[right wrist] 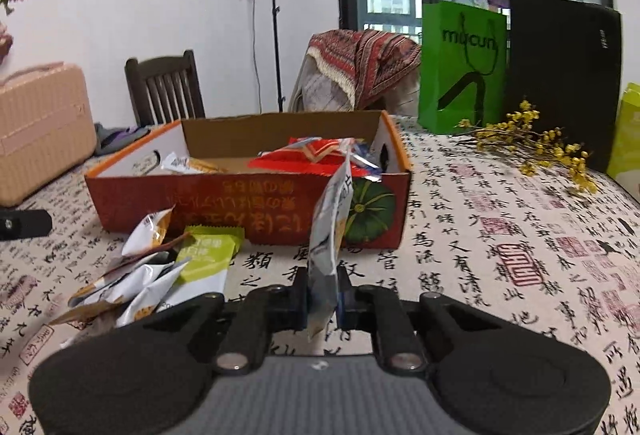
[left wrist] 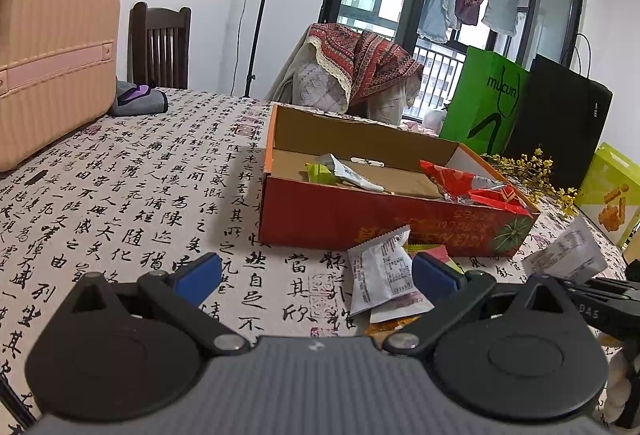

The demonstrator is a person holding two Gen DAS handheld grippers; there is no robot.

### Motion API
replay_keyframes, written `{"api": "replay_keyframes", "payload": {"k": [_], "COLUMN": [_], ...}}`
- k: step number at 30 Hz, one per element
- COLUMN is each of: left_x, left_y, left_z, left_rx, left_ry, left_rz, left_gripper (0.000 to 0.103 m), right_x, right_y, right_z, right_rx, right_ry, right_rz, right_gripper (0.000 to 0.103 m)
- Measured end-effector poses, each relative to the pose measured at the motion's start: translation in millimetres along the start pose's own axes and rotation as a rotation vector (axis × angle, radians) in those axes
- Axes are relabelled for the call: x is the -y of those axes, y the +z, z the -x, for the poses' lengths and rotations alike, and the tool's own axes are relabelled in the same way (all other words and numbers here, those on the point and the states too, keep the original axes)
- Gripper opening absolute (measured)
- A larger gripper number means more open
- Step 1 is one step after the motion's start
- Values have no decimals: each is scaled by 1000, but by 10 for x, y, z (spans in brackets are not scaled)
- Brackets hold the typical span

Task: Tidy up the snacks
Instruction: 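Grasp a white packet with the right tool while the left tool grasps another white packet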

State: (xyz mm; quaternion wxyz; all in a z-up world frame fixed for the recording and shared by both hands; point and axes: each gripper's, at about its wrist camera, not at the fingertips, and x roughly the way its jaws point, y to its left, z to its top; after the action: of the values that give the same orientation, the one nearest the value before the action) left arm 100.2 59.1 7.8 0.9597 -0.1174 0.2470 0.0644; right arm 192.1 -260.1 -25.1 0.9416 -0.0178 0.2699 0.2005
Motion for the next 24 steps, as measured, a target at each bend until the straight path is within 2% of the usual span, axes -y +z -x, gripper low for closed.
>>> {"api": "replay_keyframes", "payload": {"k": [7,11,15,20,24], "left_x": [112,198,250,302,244], "left_y": [-3,37,106,115,83], "left_z": [-29,-188,-445,-748,-898], "left_rx": [-15,-56,-114,-175,-239], "left_ry": [-29,-67,-92,-53,-68], "left_rz": [-18,-4,43,87,159], "left_gripper": [103,103,103,103,97], "right_x": [137,168,165,209,239], "right_y": [-50,-88,-100,-96,-102], "right_z": [156,181,204,235,226], "right_rx": [41,43,49,60,60], "right_ry": [-8,-3,5,3,1], "right_rz": [-49,-65,-71,-82,-93], "right_gripper": [12,12,12,12,12]}}
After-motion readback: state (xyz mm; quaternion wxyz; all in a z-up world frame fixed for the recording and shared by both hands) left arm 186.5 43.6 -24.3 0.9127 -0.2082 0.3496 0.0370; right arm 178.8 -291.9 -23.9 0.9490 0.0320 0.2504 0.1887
